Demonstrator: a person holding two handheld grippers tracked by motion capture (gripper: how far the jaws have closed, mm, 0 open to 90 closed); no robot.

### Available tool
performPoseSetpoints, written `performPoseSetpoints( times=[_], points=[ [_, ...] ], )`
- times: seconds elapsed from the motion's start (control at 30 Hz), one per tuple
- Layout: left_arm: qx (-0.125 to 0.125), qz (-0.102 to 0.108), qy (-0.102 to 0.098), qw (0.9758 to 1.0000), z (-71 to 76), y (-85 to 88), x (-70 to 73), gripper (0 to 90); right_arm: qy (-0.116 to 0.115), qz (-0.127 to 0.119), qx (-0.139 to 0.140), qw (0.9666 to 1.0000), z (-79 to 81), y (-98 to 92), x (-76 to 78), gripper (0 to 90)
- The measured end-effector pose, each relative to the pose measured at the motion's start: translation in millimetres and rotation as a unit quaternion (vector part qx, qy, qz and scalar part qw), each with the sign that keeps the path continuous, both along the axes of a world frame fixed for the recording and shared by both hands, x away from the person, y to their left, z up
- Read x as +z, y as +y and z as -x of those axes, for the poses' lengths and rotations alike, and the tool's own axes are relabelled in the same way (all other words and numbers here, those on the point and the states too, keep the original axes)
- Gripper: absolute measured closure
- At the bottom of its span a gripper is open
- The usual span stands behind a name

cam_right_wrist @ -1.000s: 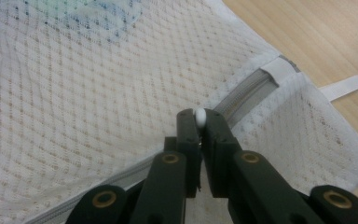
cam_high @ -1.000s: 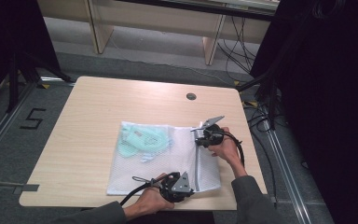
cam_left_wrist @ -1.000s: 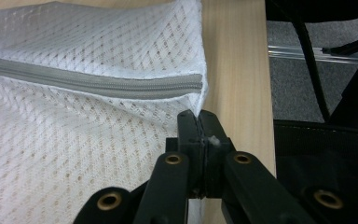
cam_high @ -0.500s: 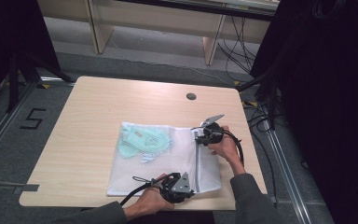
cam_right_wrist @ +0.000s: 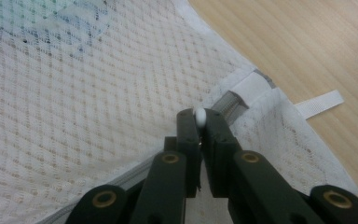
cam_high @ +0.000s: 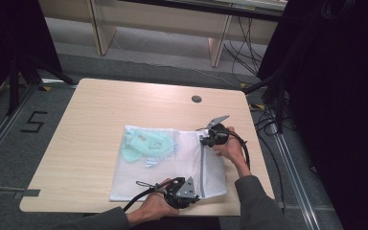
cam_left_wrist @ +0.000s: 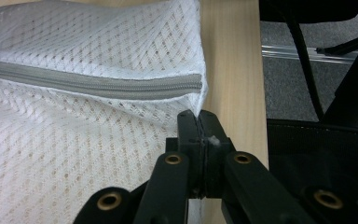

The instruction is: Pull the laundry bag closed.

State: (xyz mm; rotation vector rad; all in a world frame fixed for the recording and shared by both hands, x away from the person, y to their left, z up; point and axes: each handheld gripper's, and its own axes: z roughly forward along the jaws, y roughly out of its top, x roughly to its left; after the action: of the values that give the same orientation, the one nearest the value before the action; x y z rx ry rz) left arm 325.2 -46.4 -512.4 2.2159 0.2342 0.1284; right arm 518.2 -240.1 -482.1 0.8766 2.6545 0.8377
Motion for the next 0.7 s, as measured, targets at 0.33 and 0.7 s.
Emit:
performPoseSetpoints(
  times=[0.33,0.7],
  points=[
    [-0.006,-0.001,0.0,1.0,2.6,-1.6,-0.6,89.1,0.005,0.004,-0.005,1.0,-4.6,-3.5,1.4,86.5],
    [-0.005,0.0,0.003,1.0,2.5,-2.0,-1.4,89.2,0.003,-0.01,-0.019,0.9998,-8.3,-3.7,-2.6,86.5]
  ],
)
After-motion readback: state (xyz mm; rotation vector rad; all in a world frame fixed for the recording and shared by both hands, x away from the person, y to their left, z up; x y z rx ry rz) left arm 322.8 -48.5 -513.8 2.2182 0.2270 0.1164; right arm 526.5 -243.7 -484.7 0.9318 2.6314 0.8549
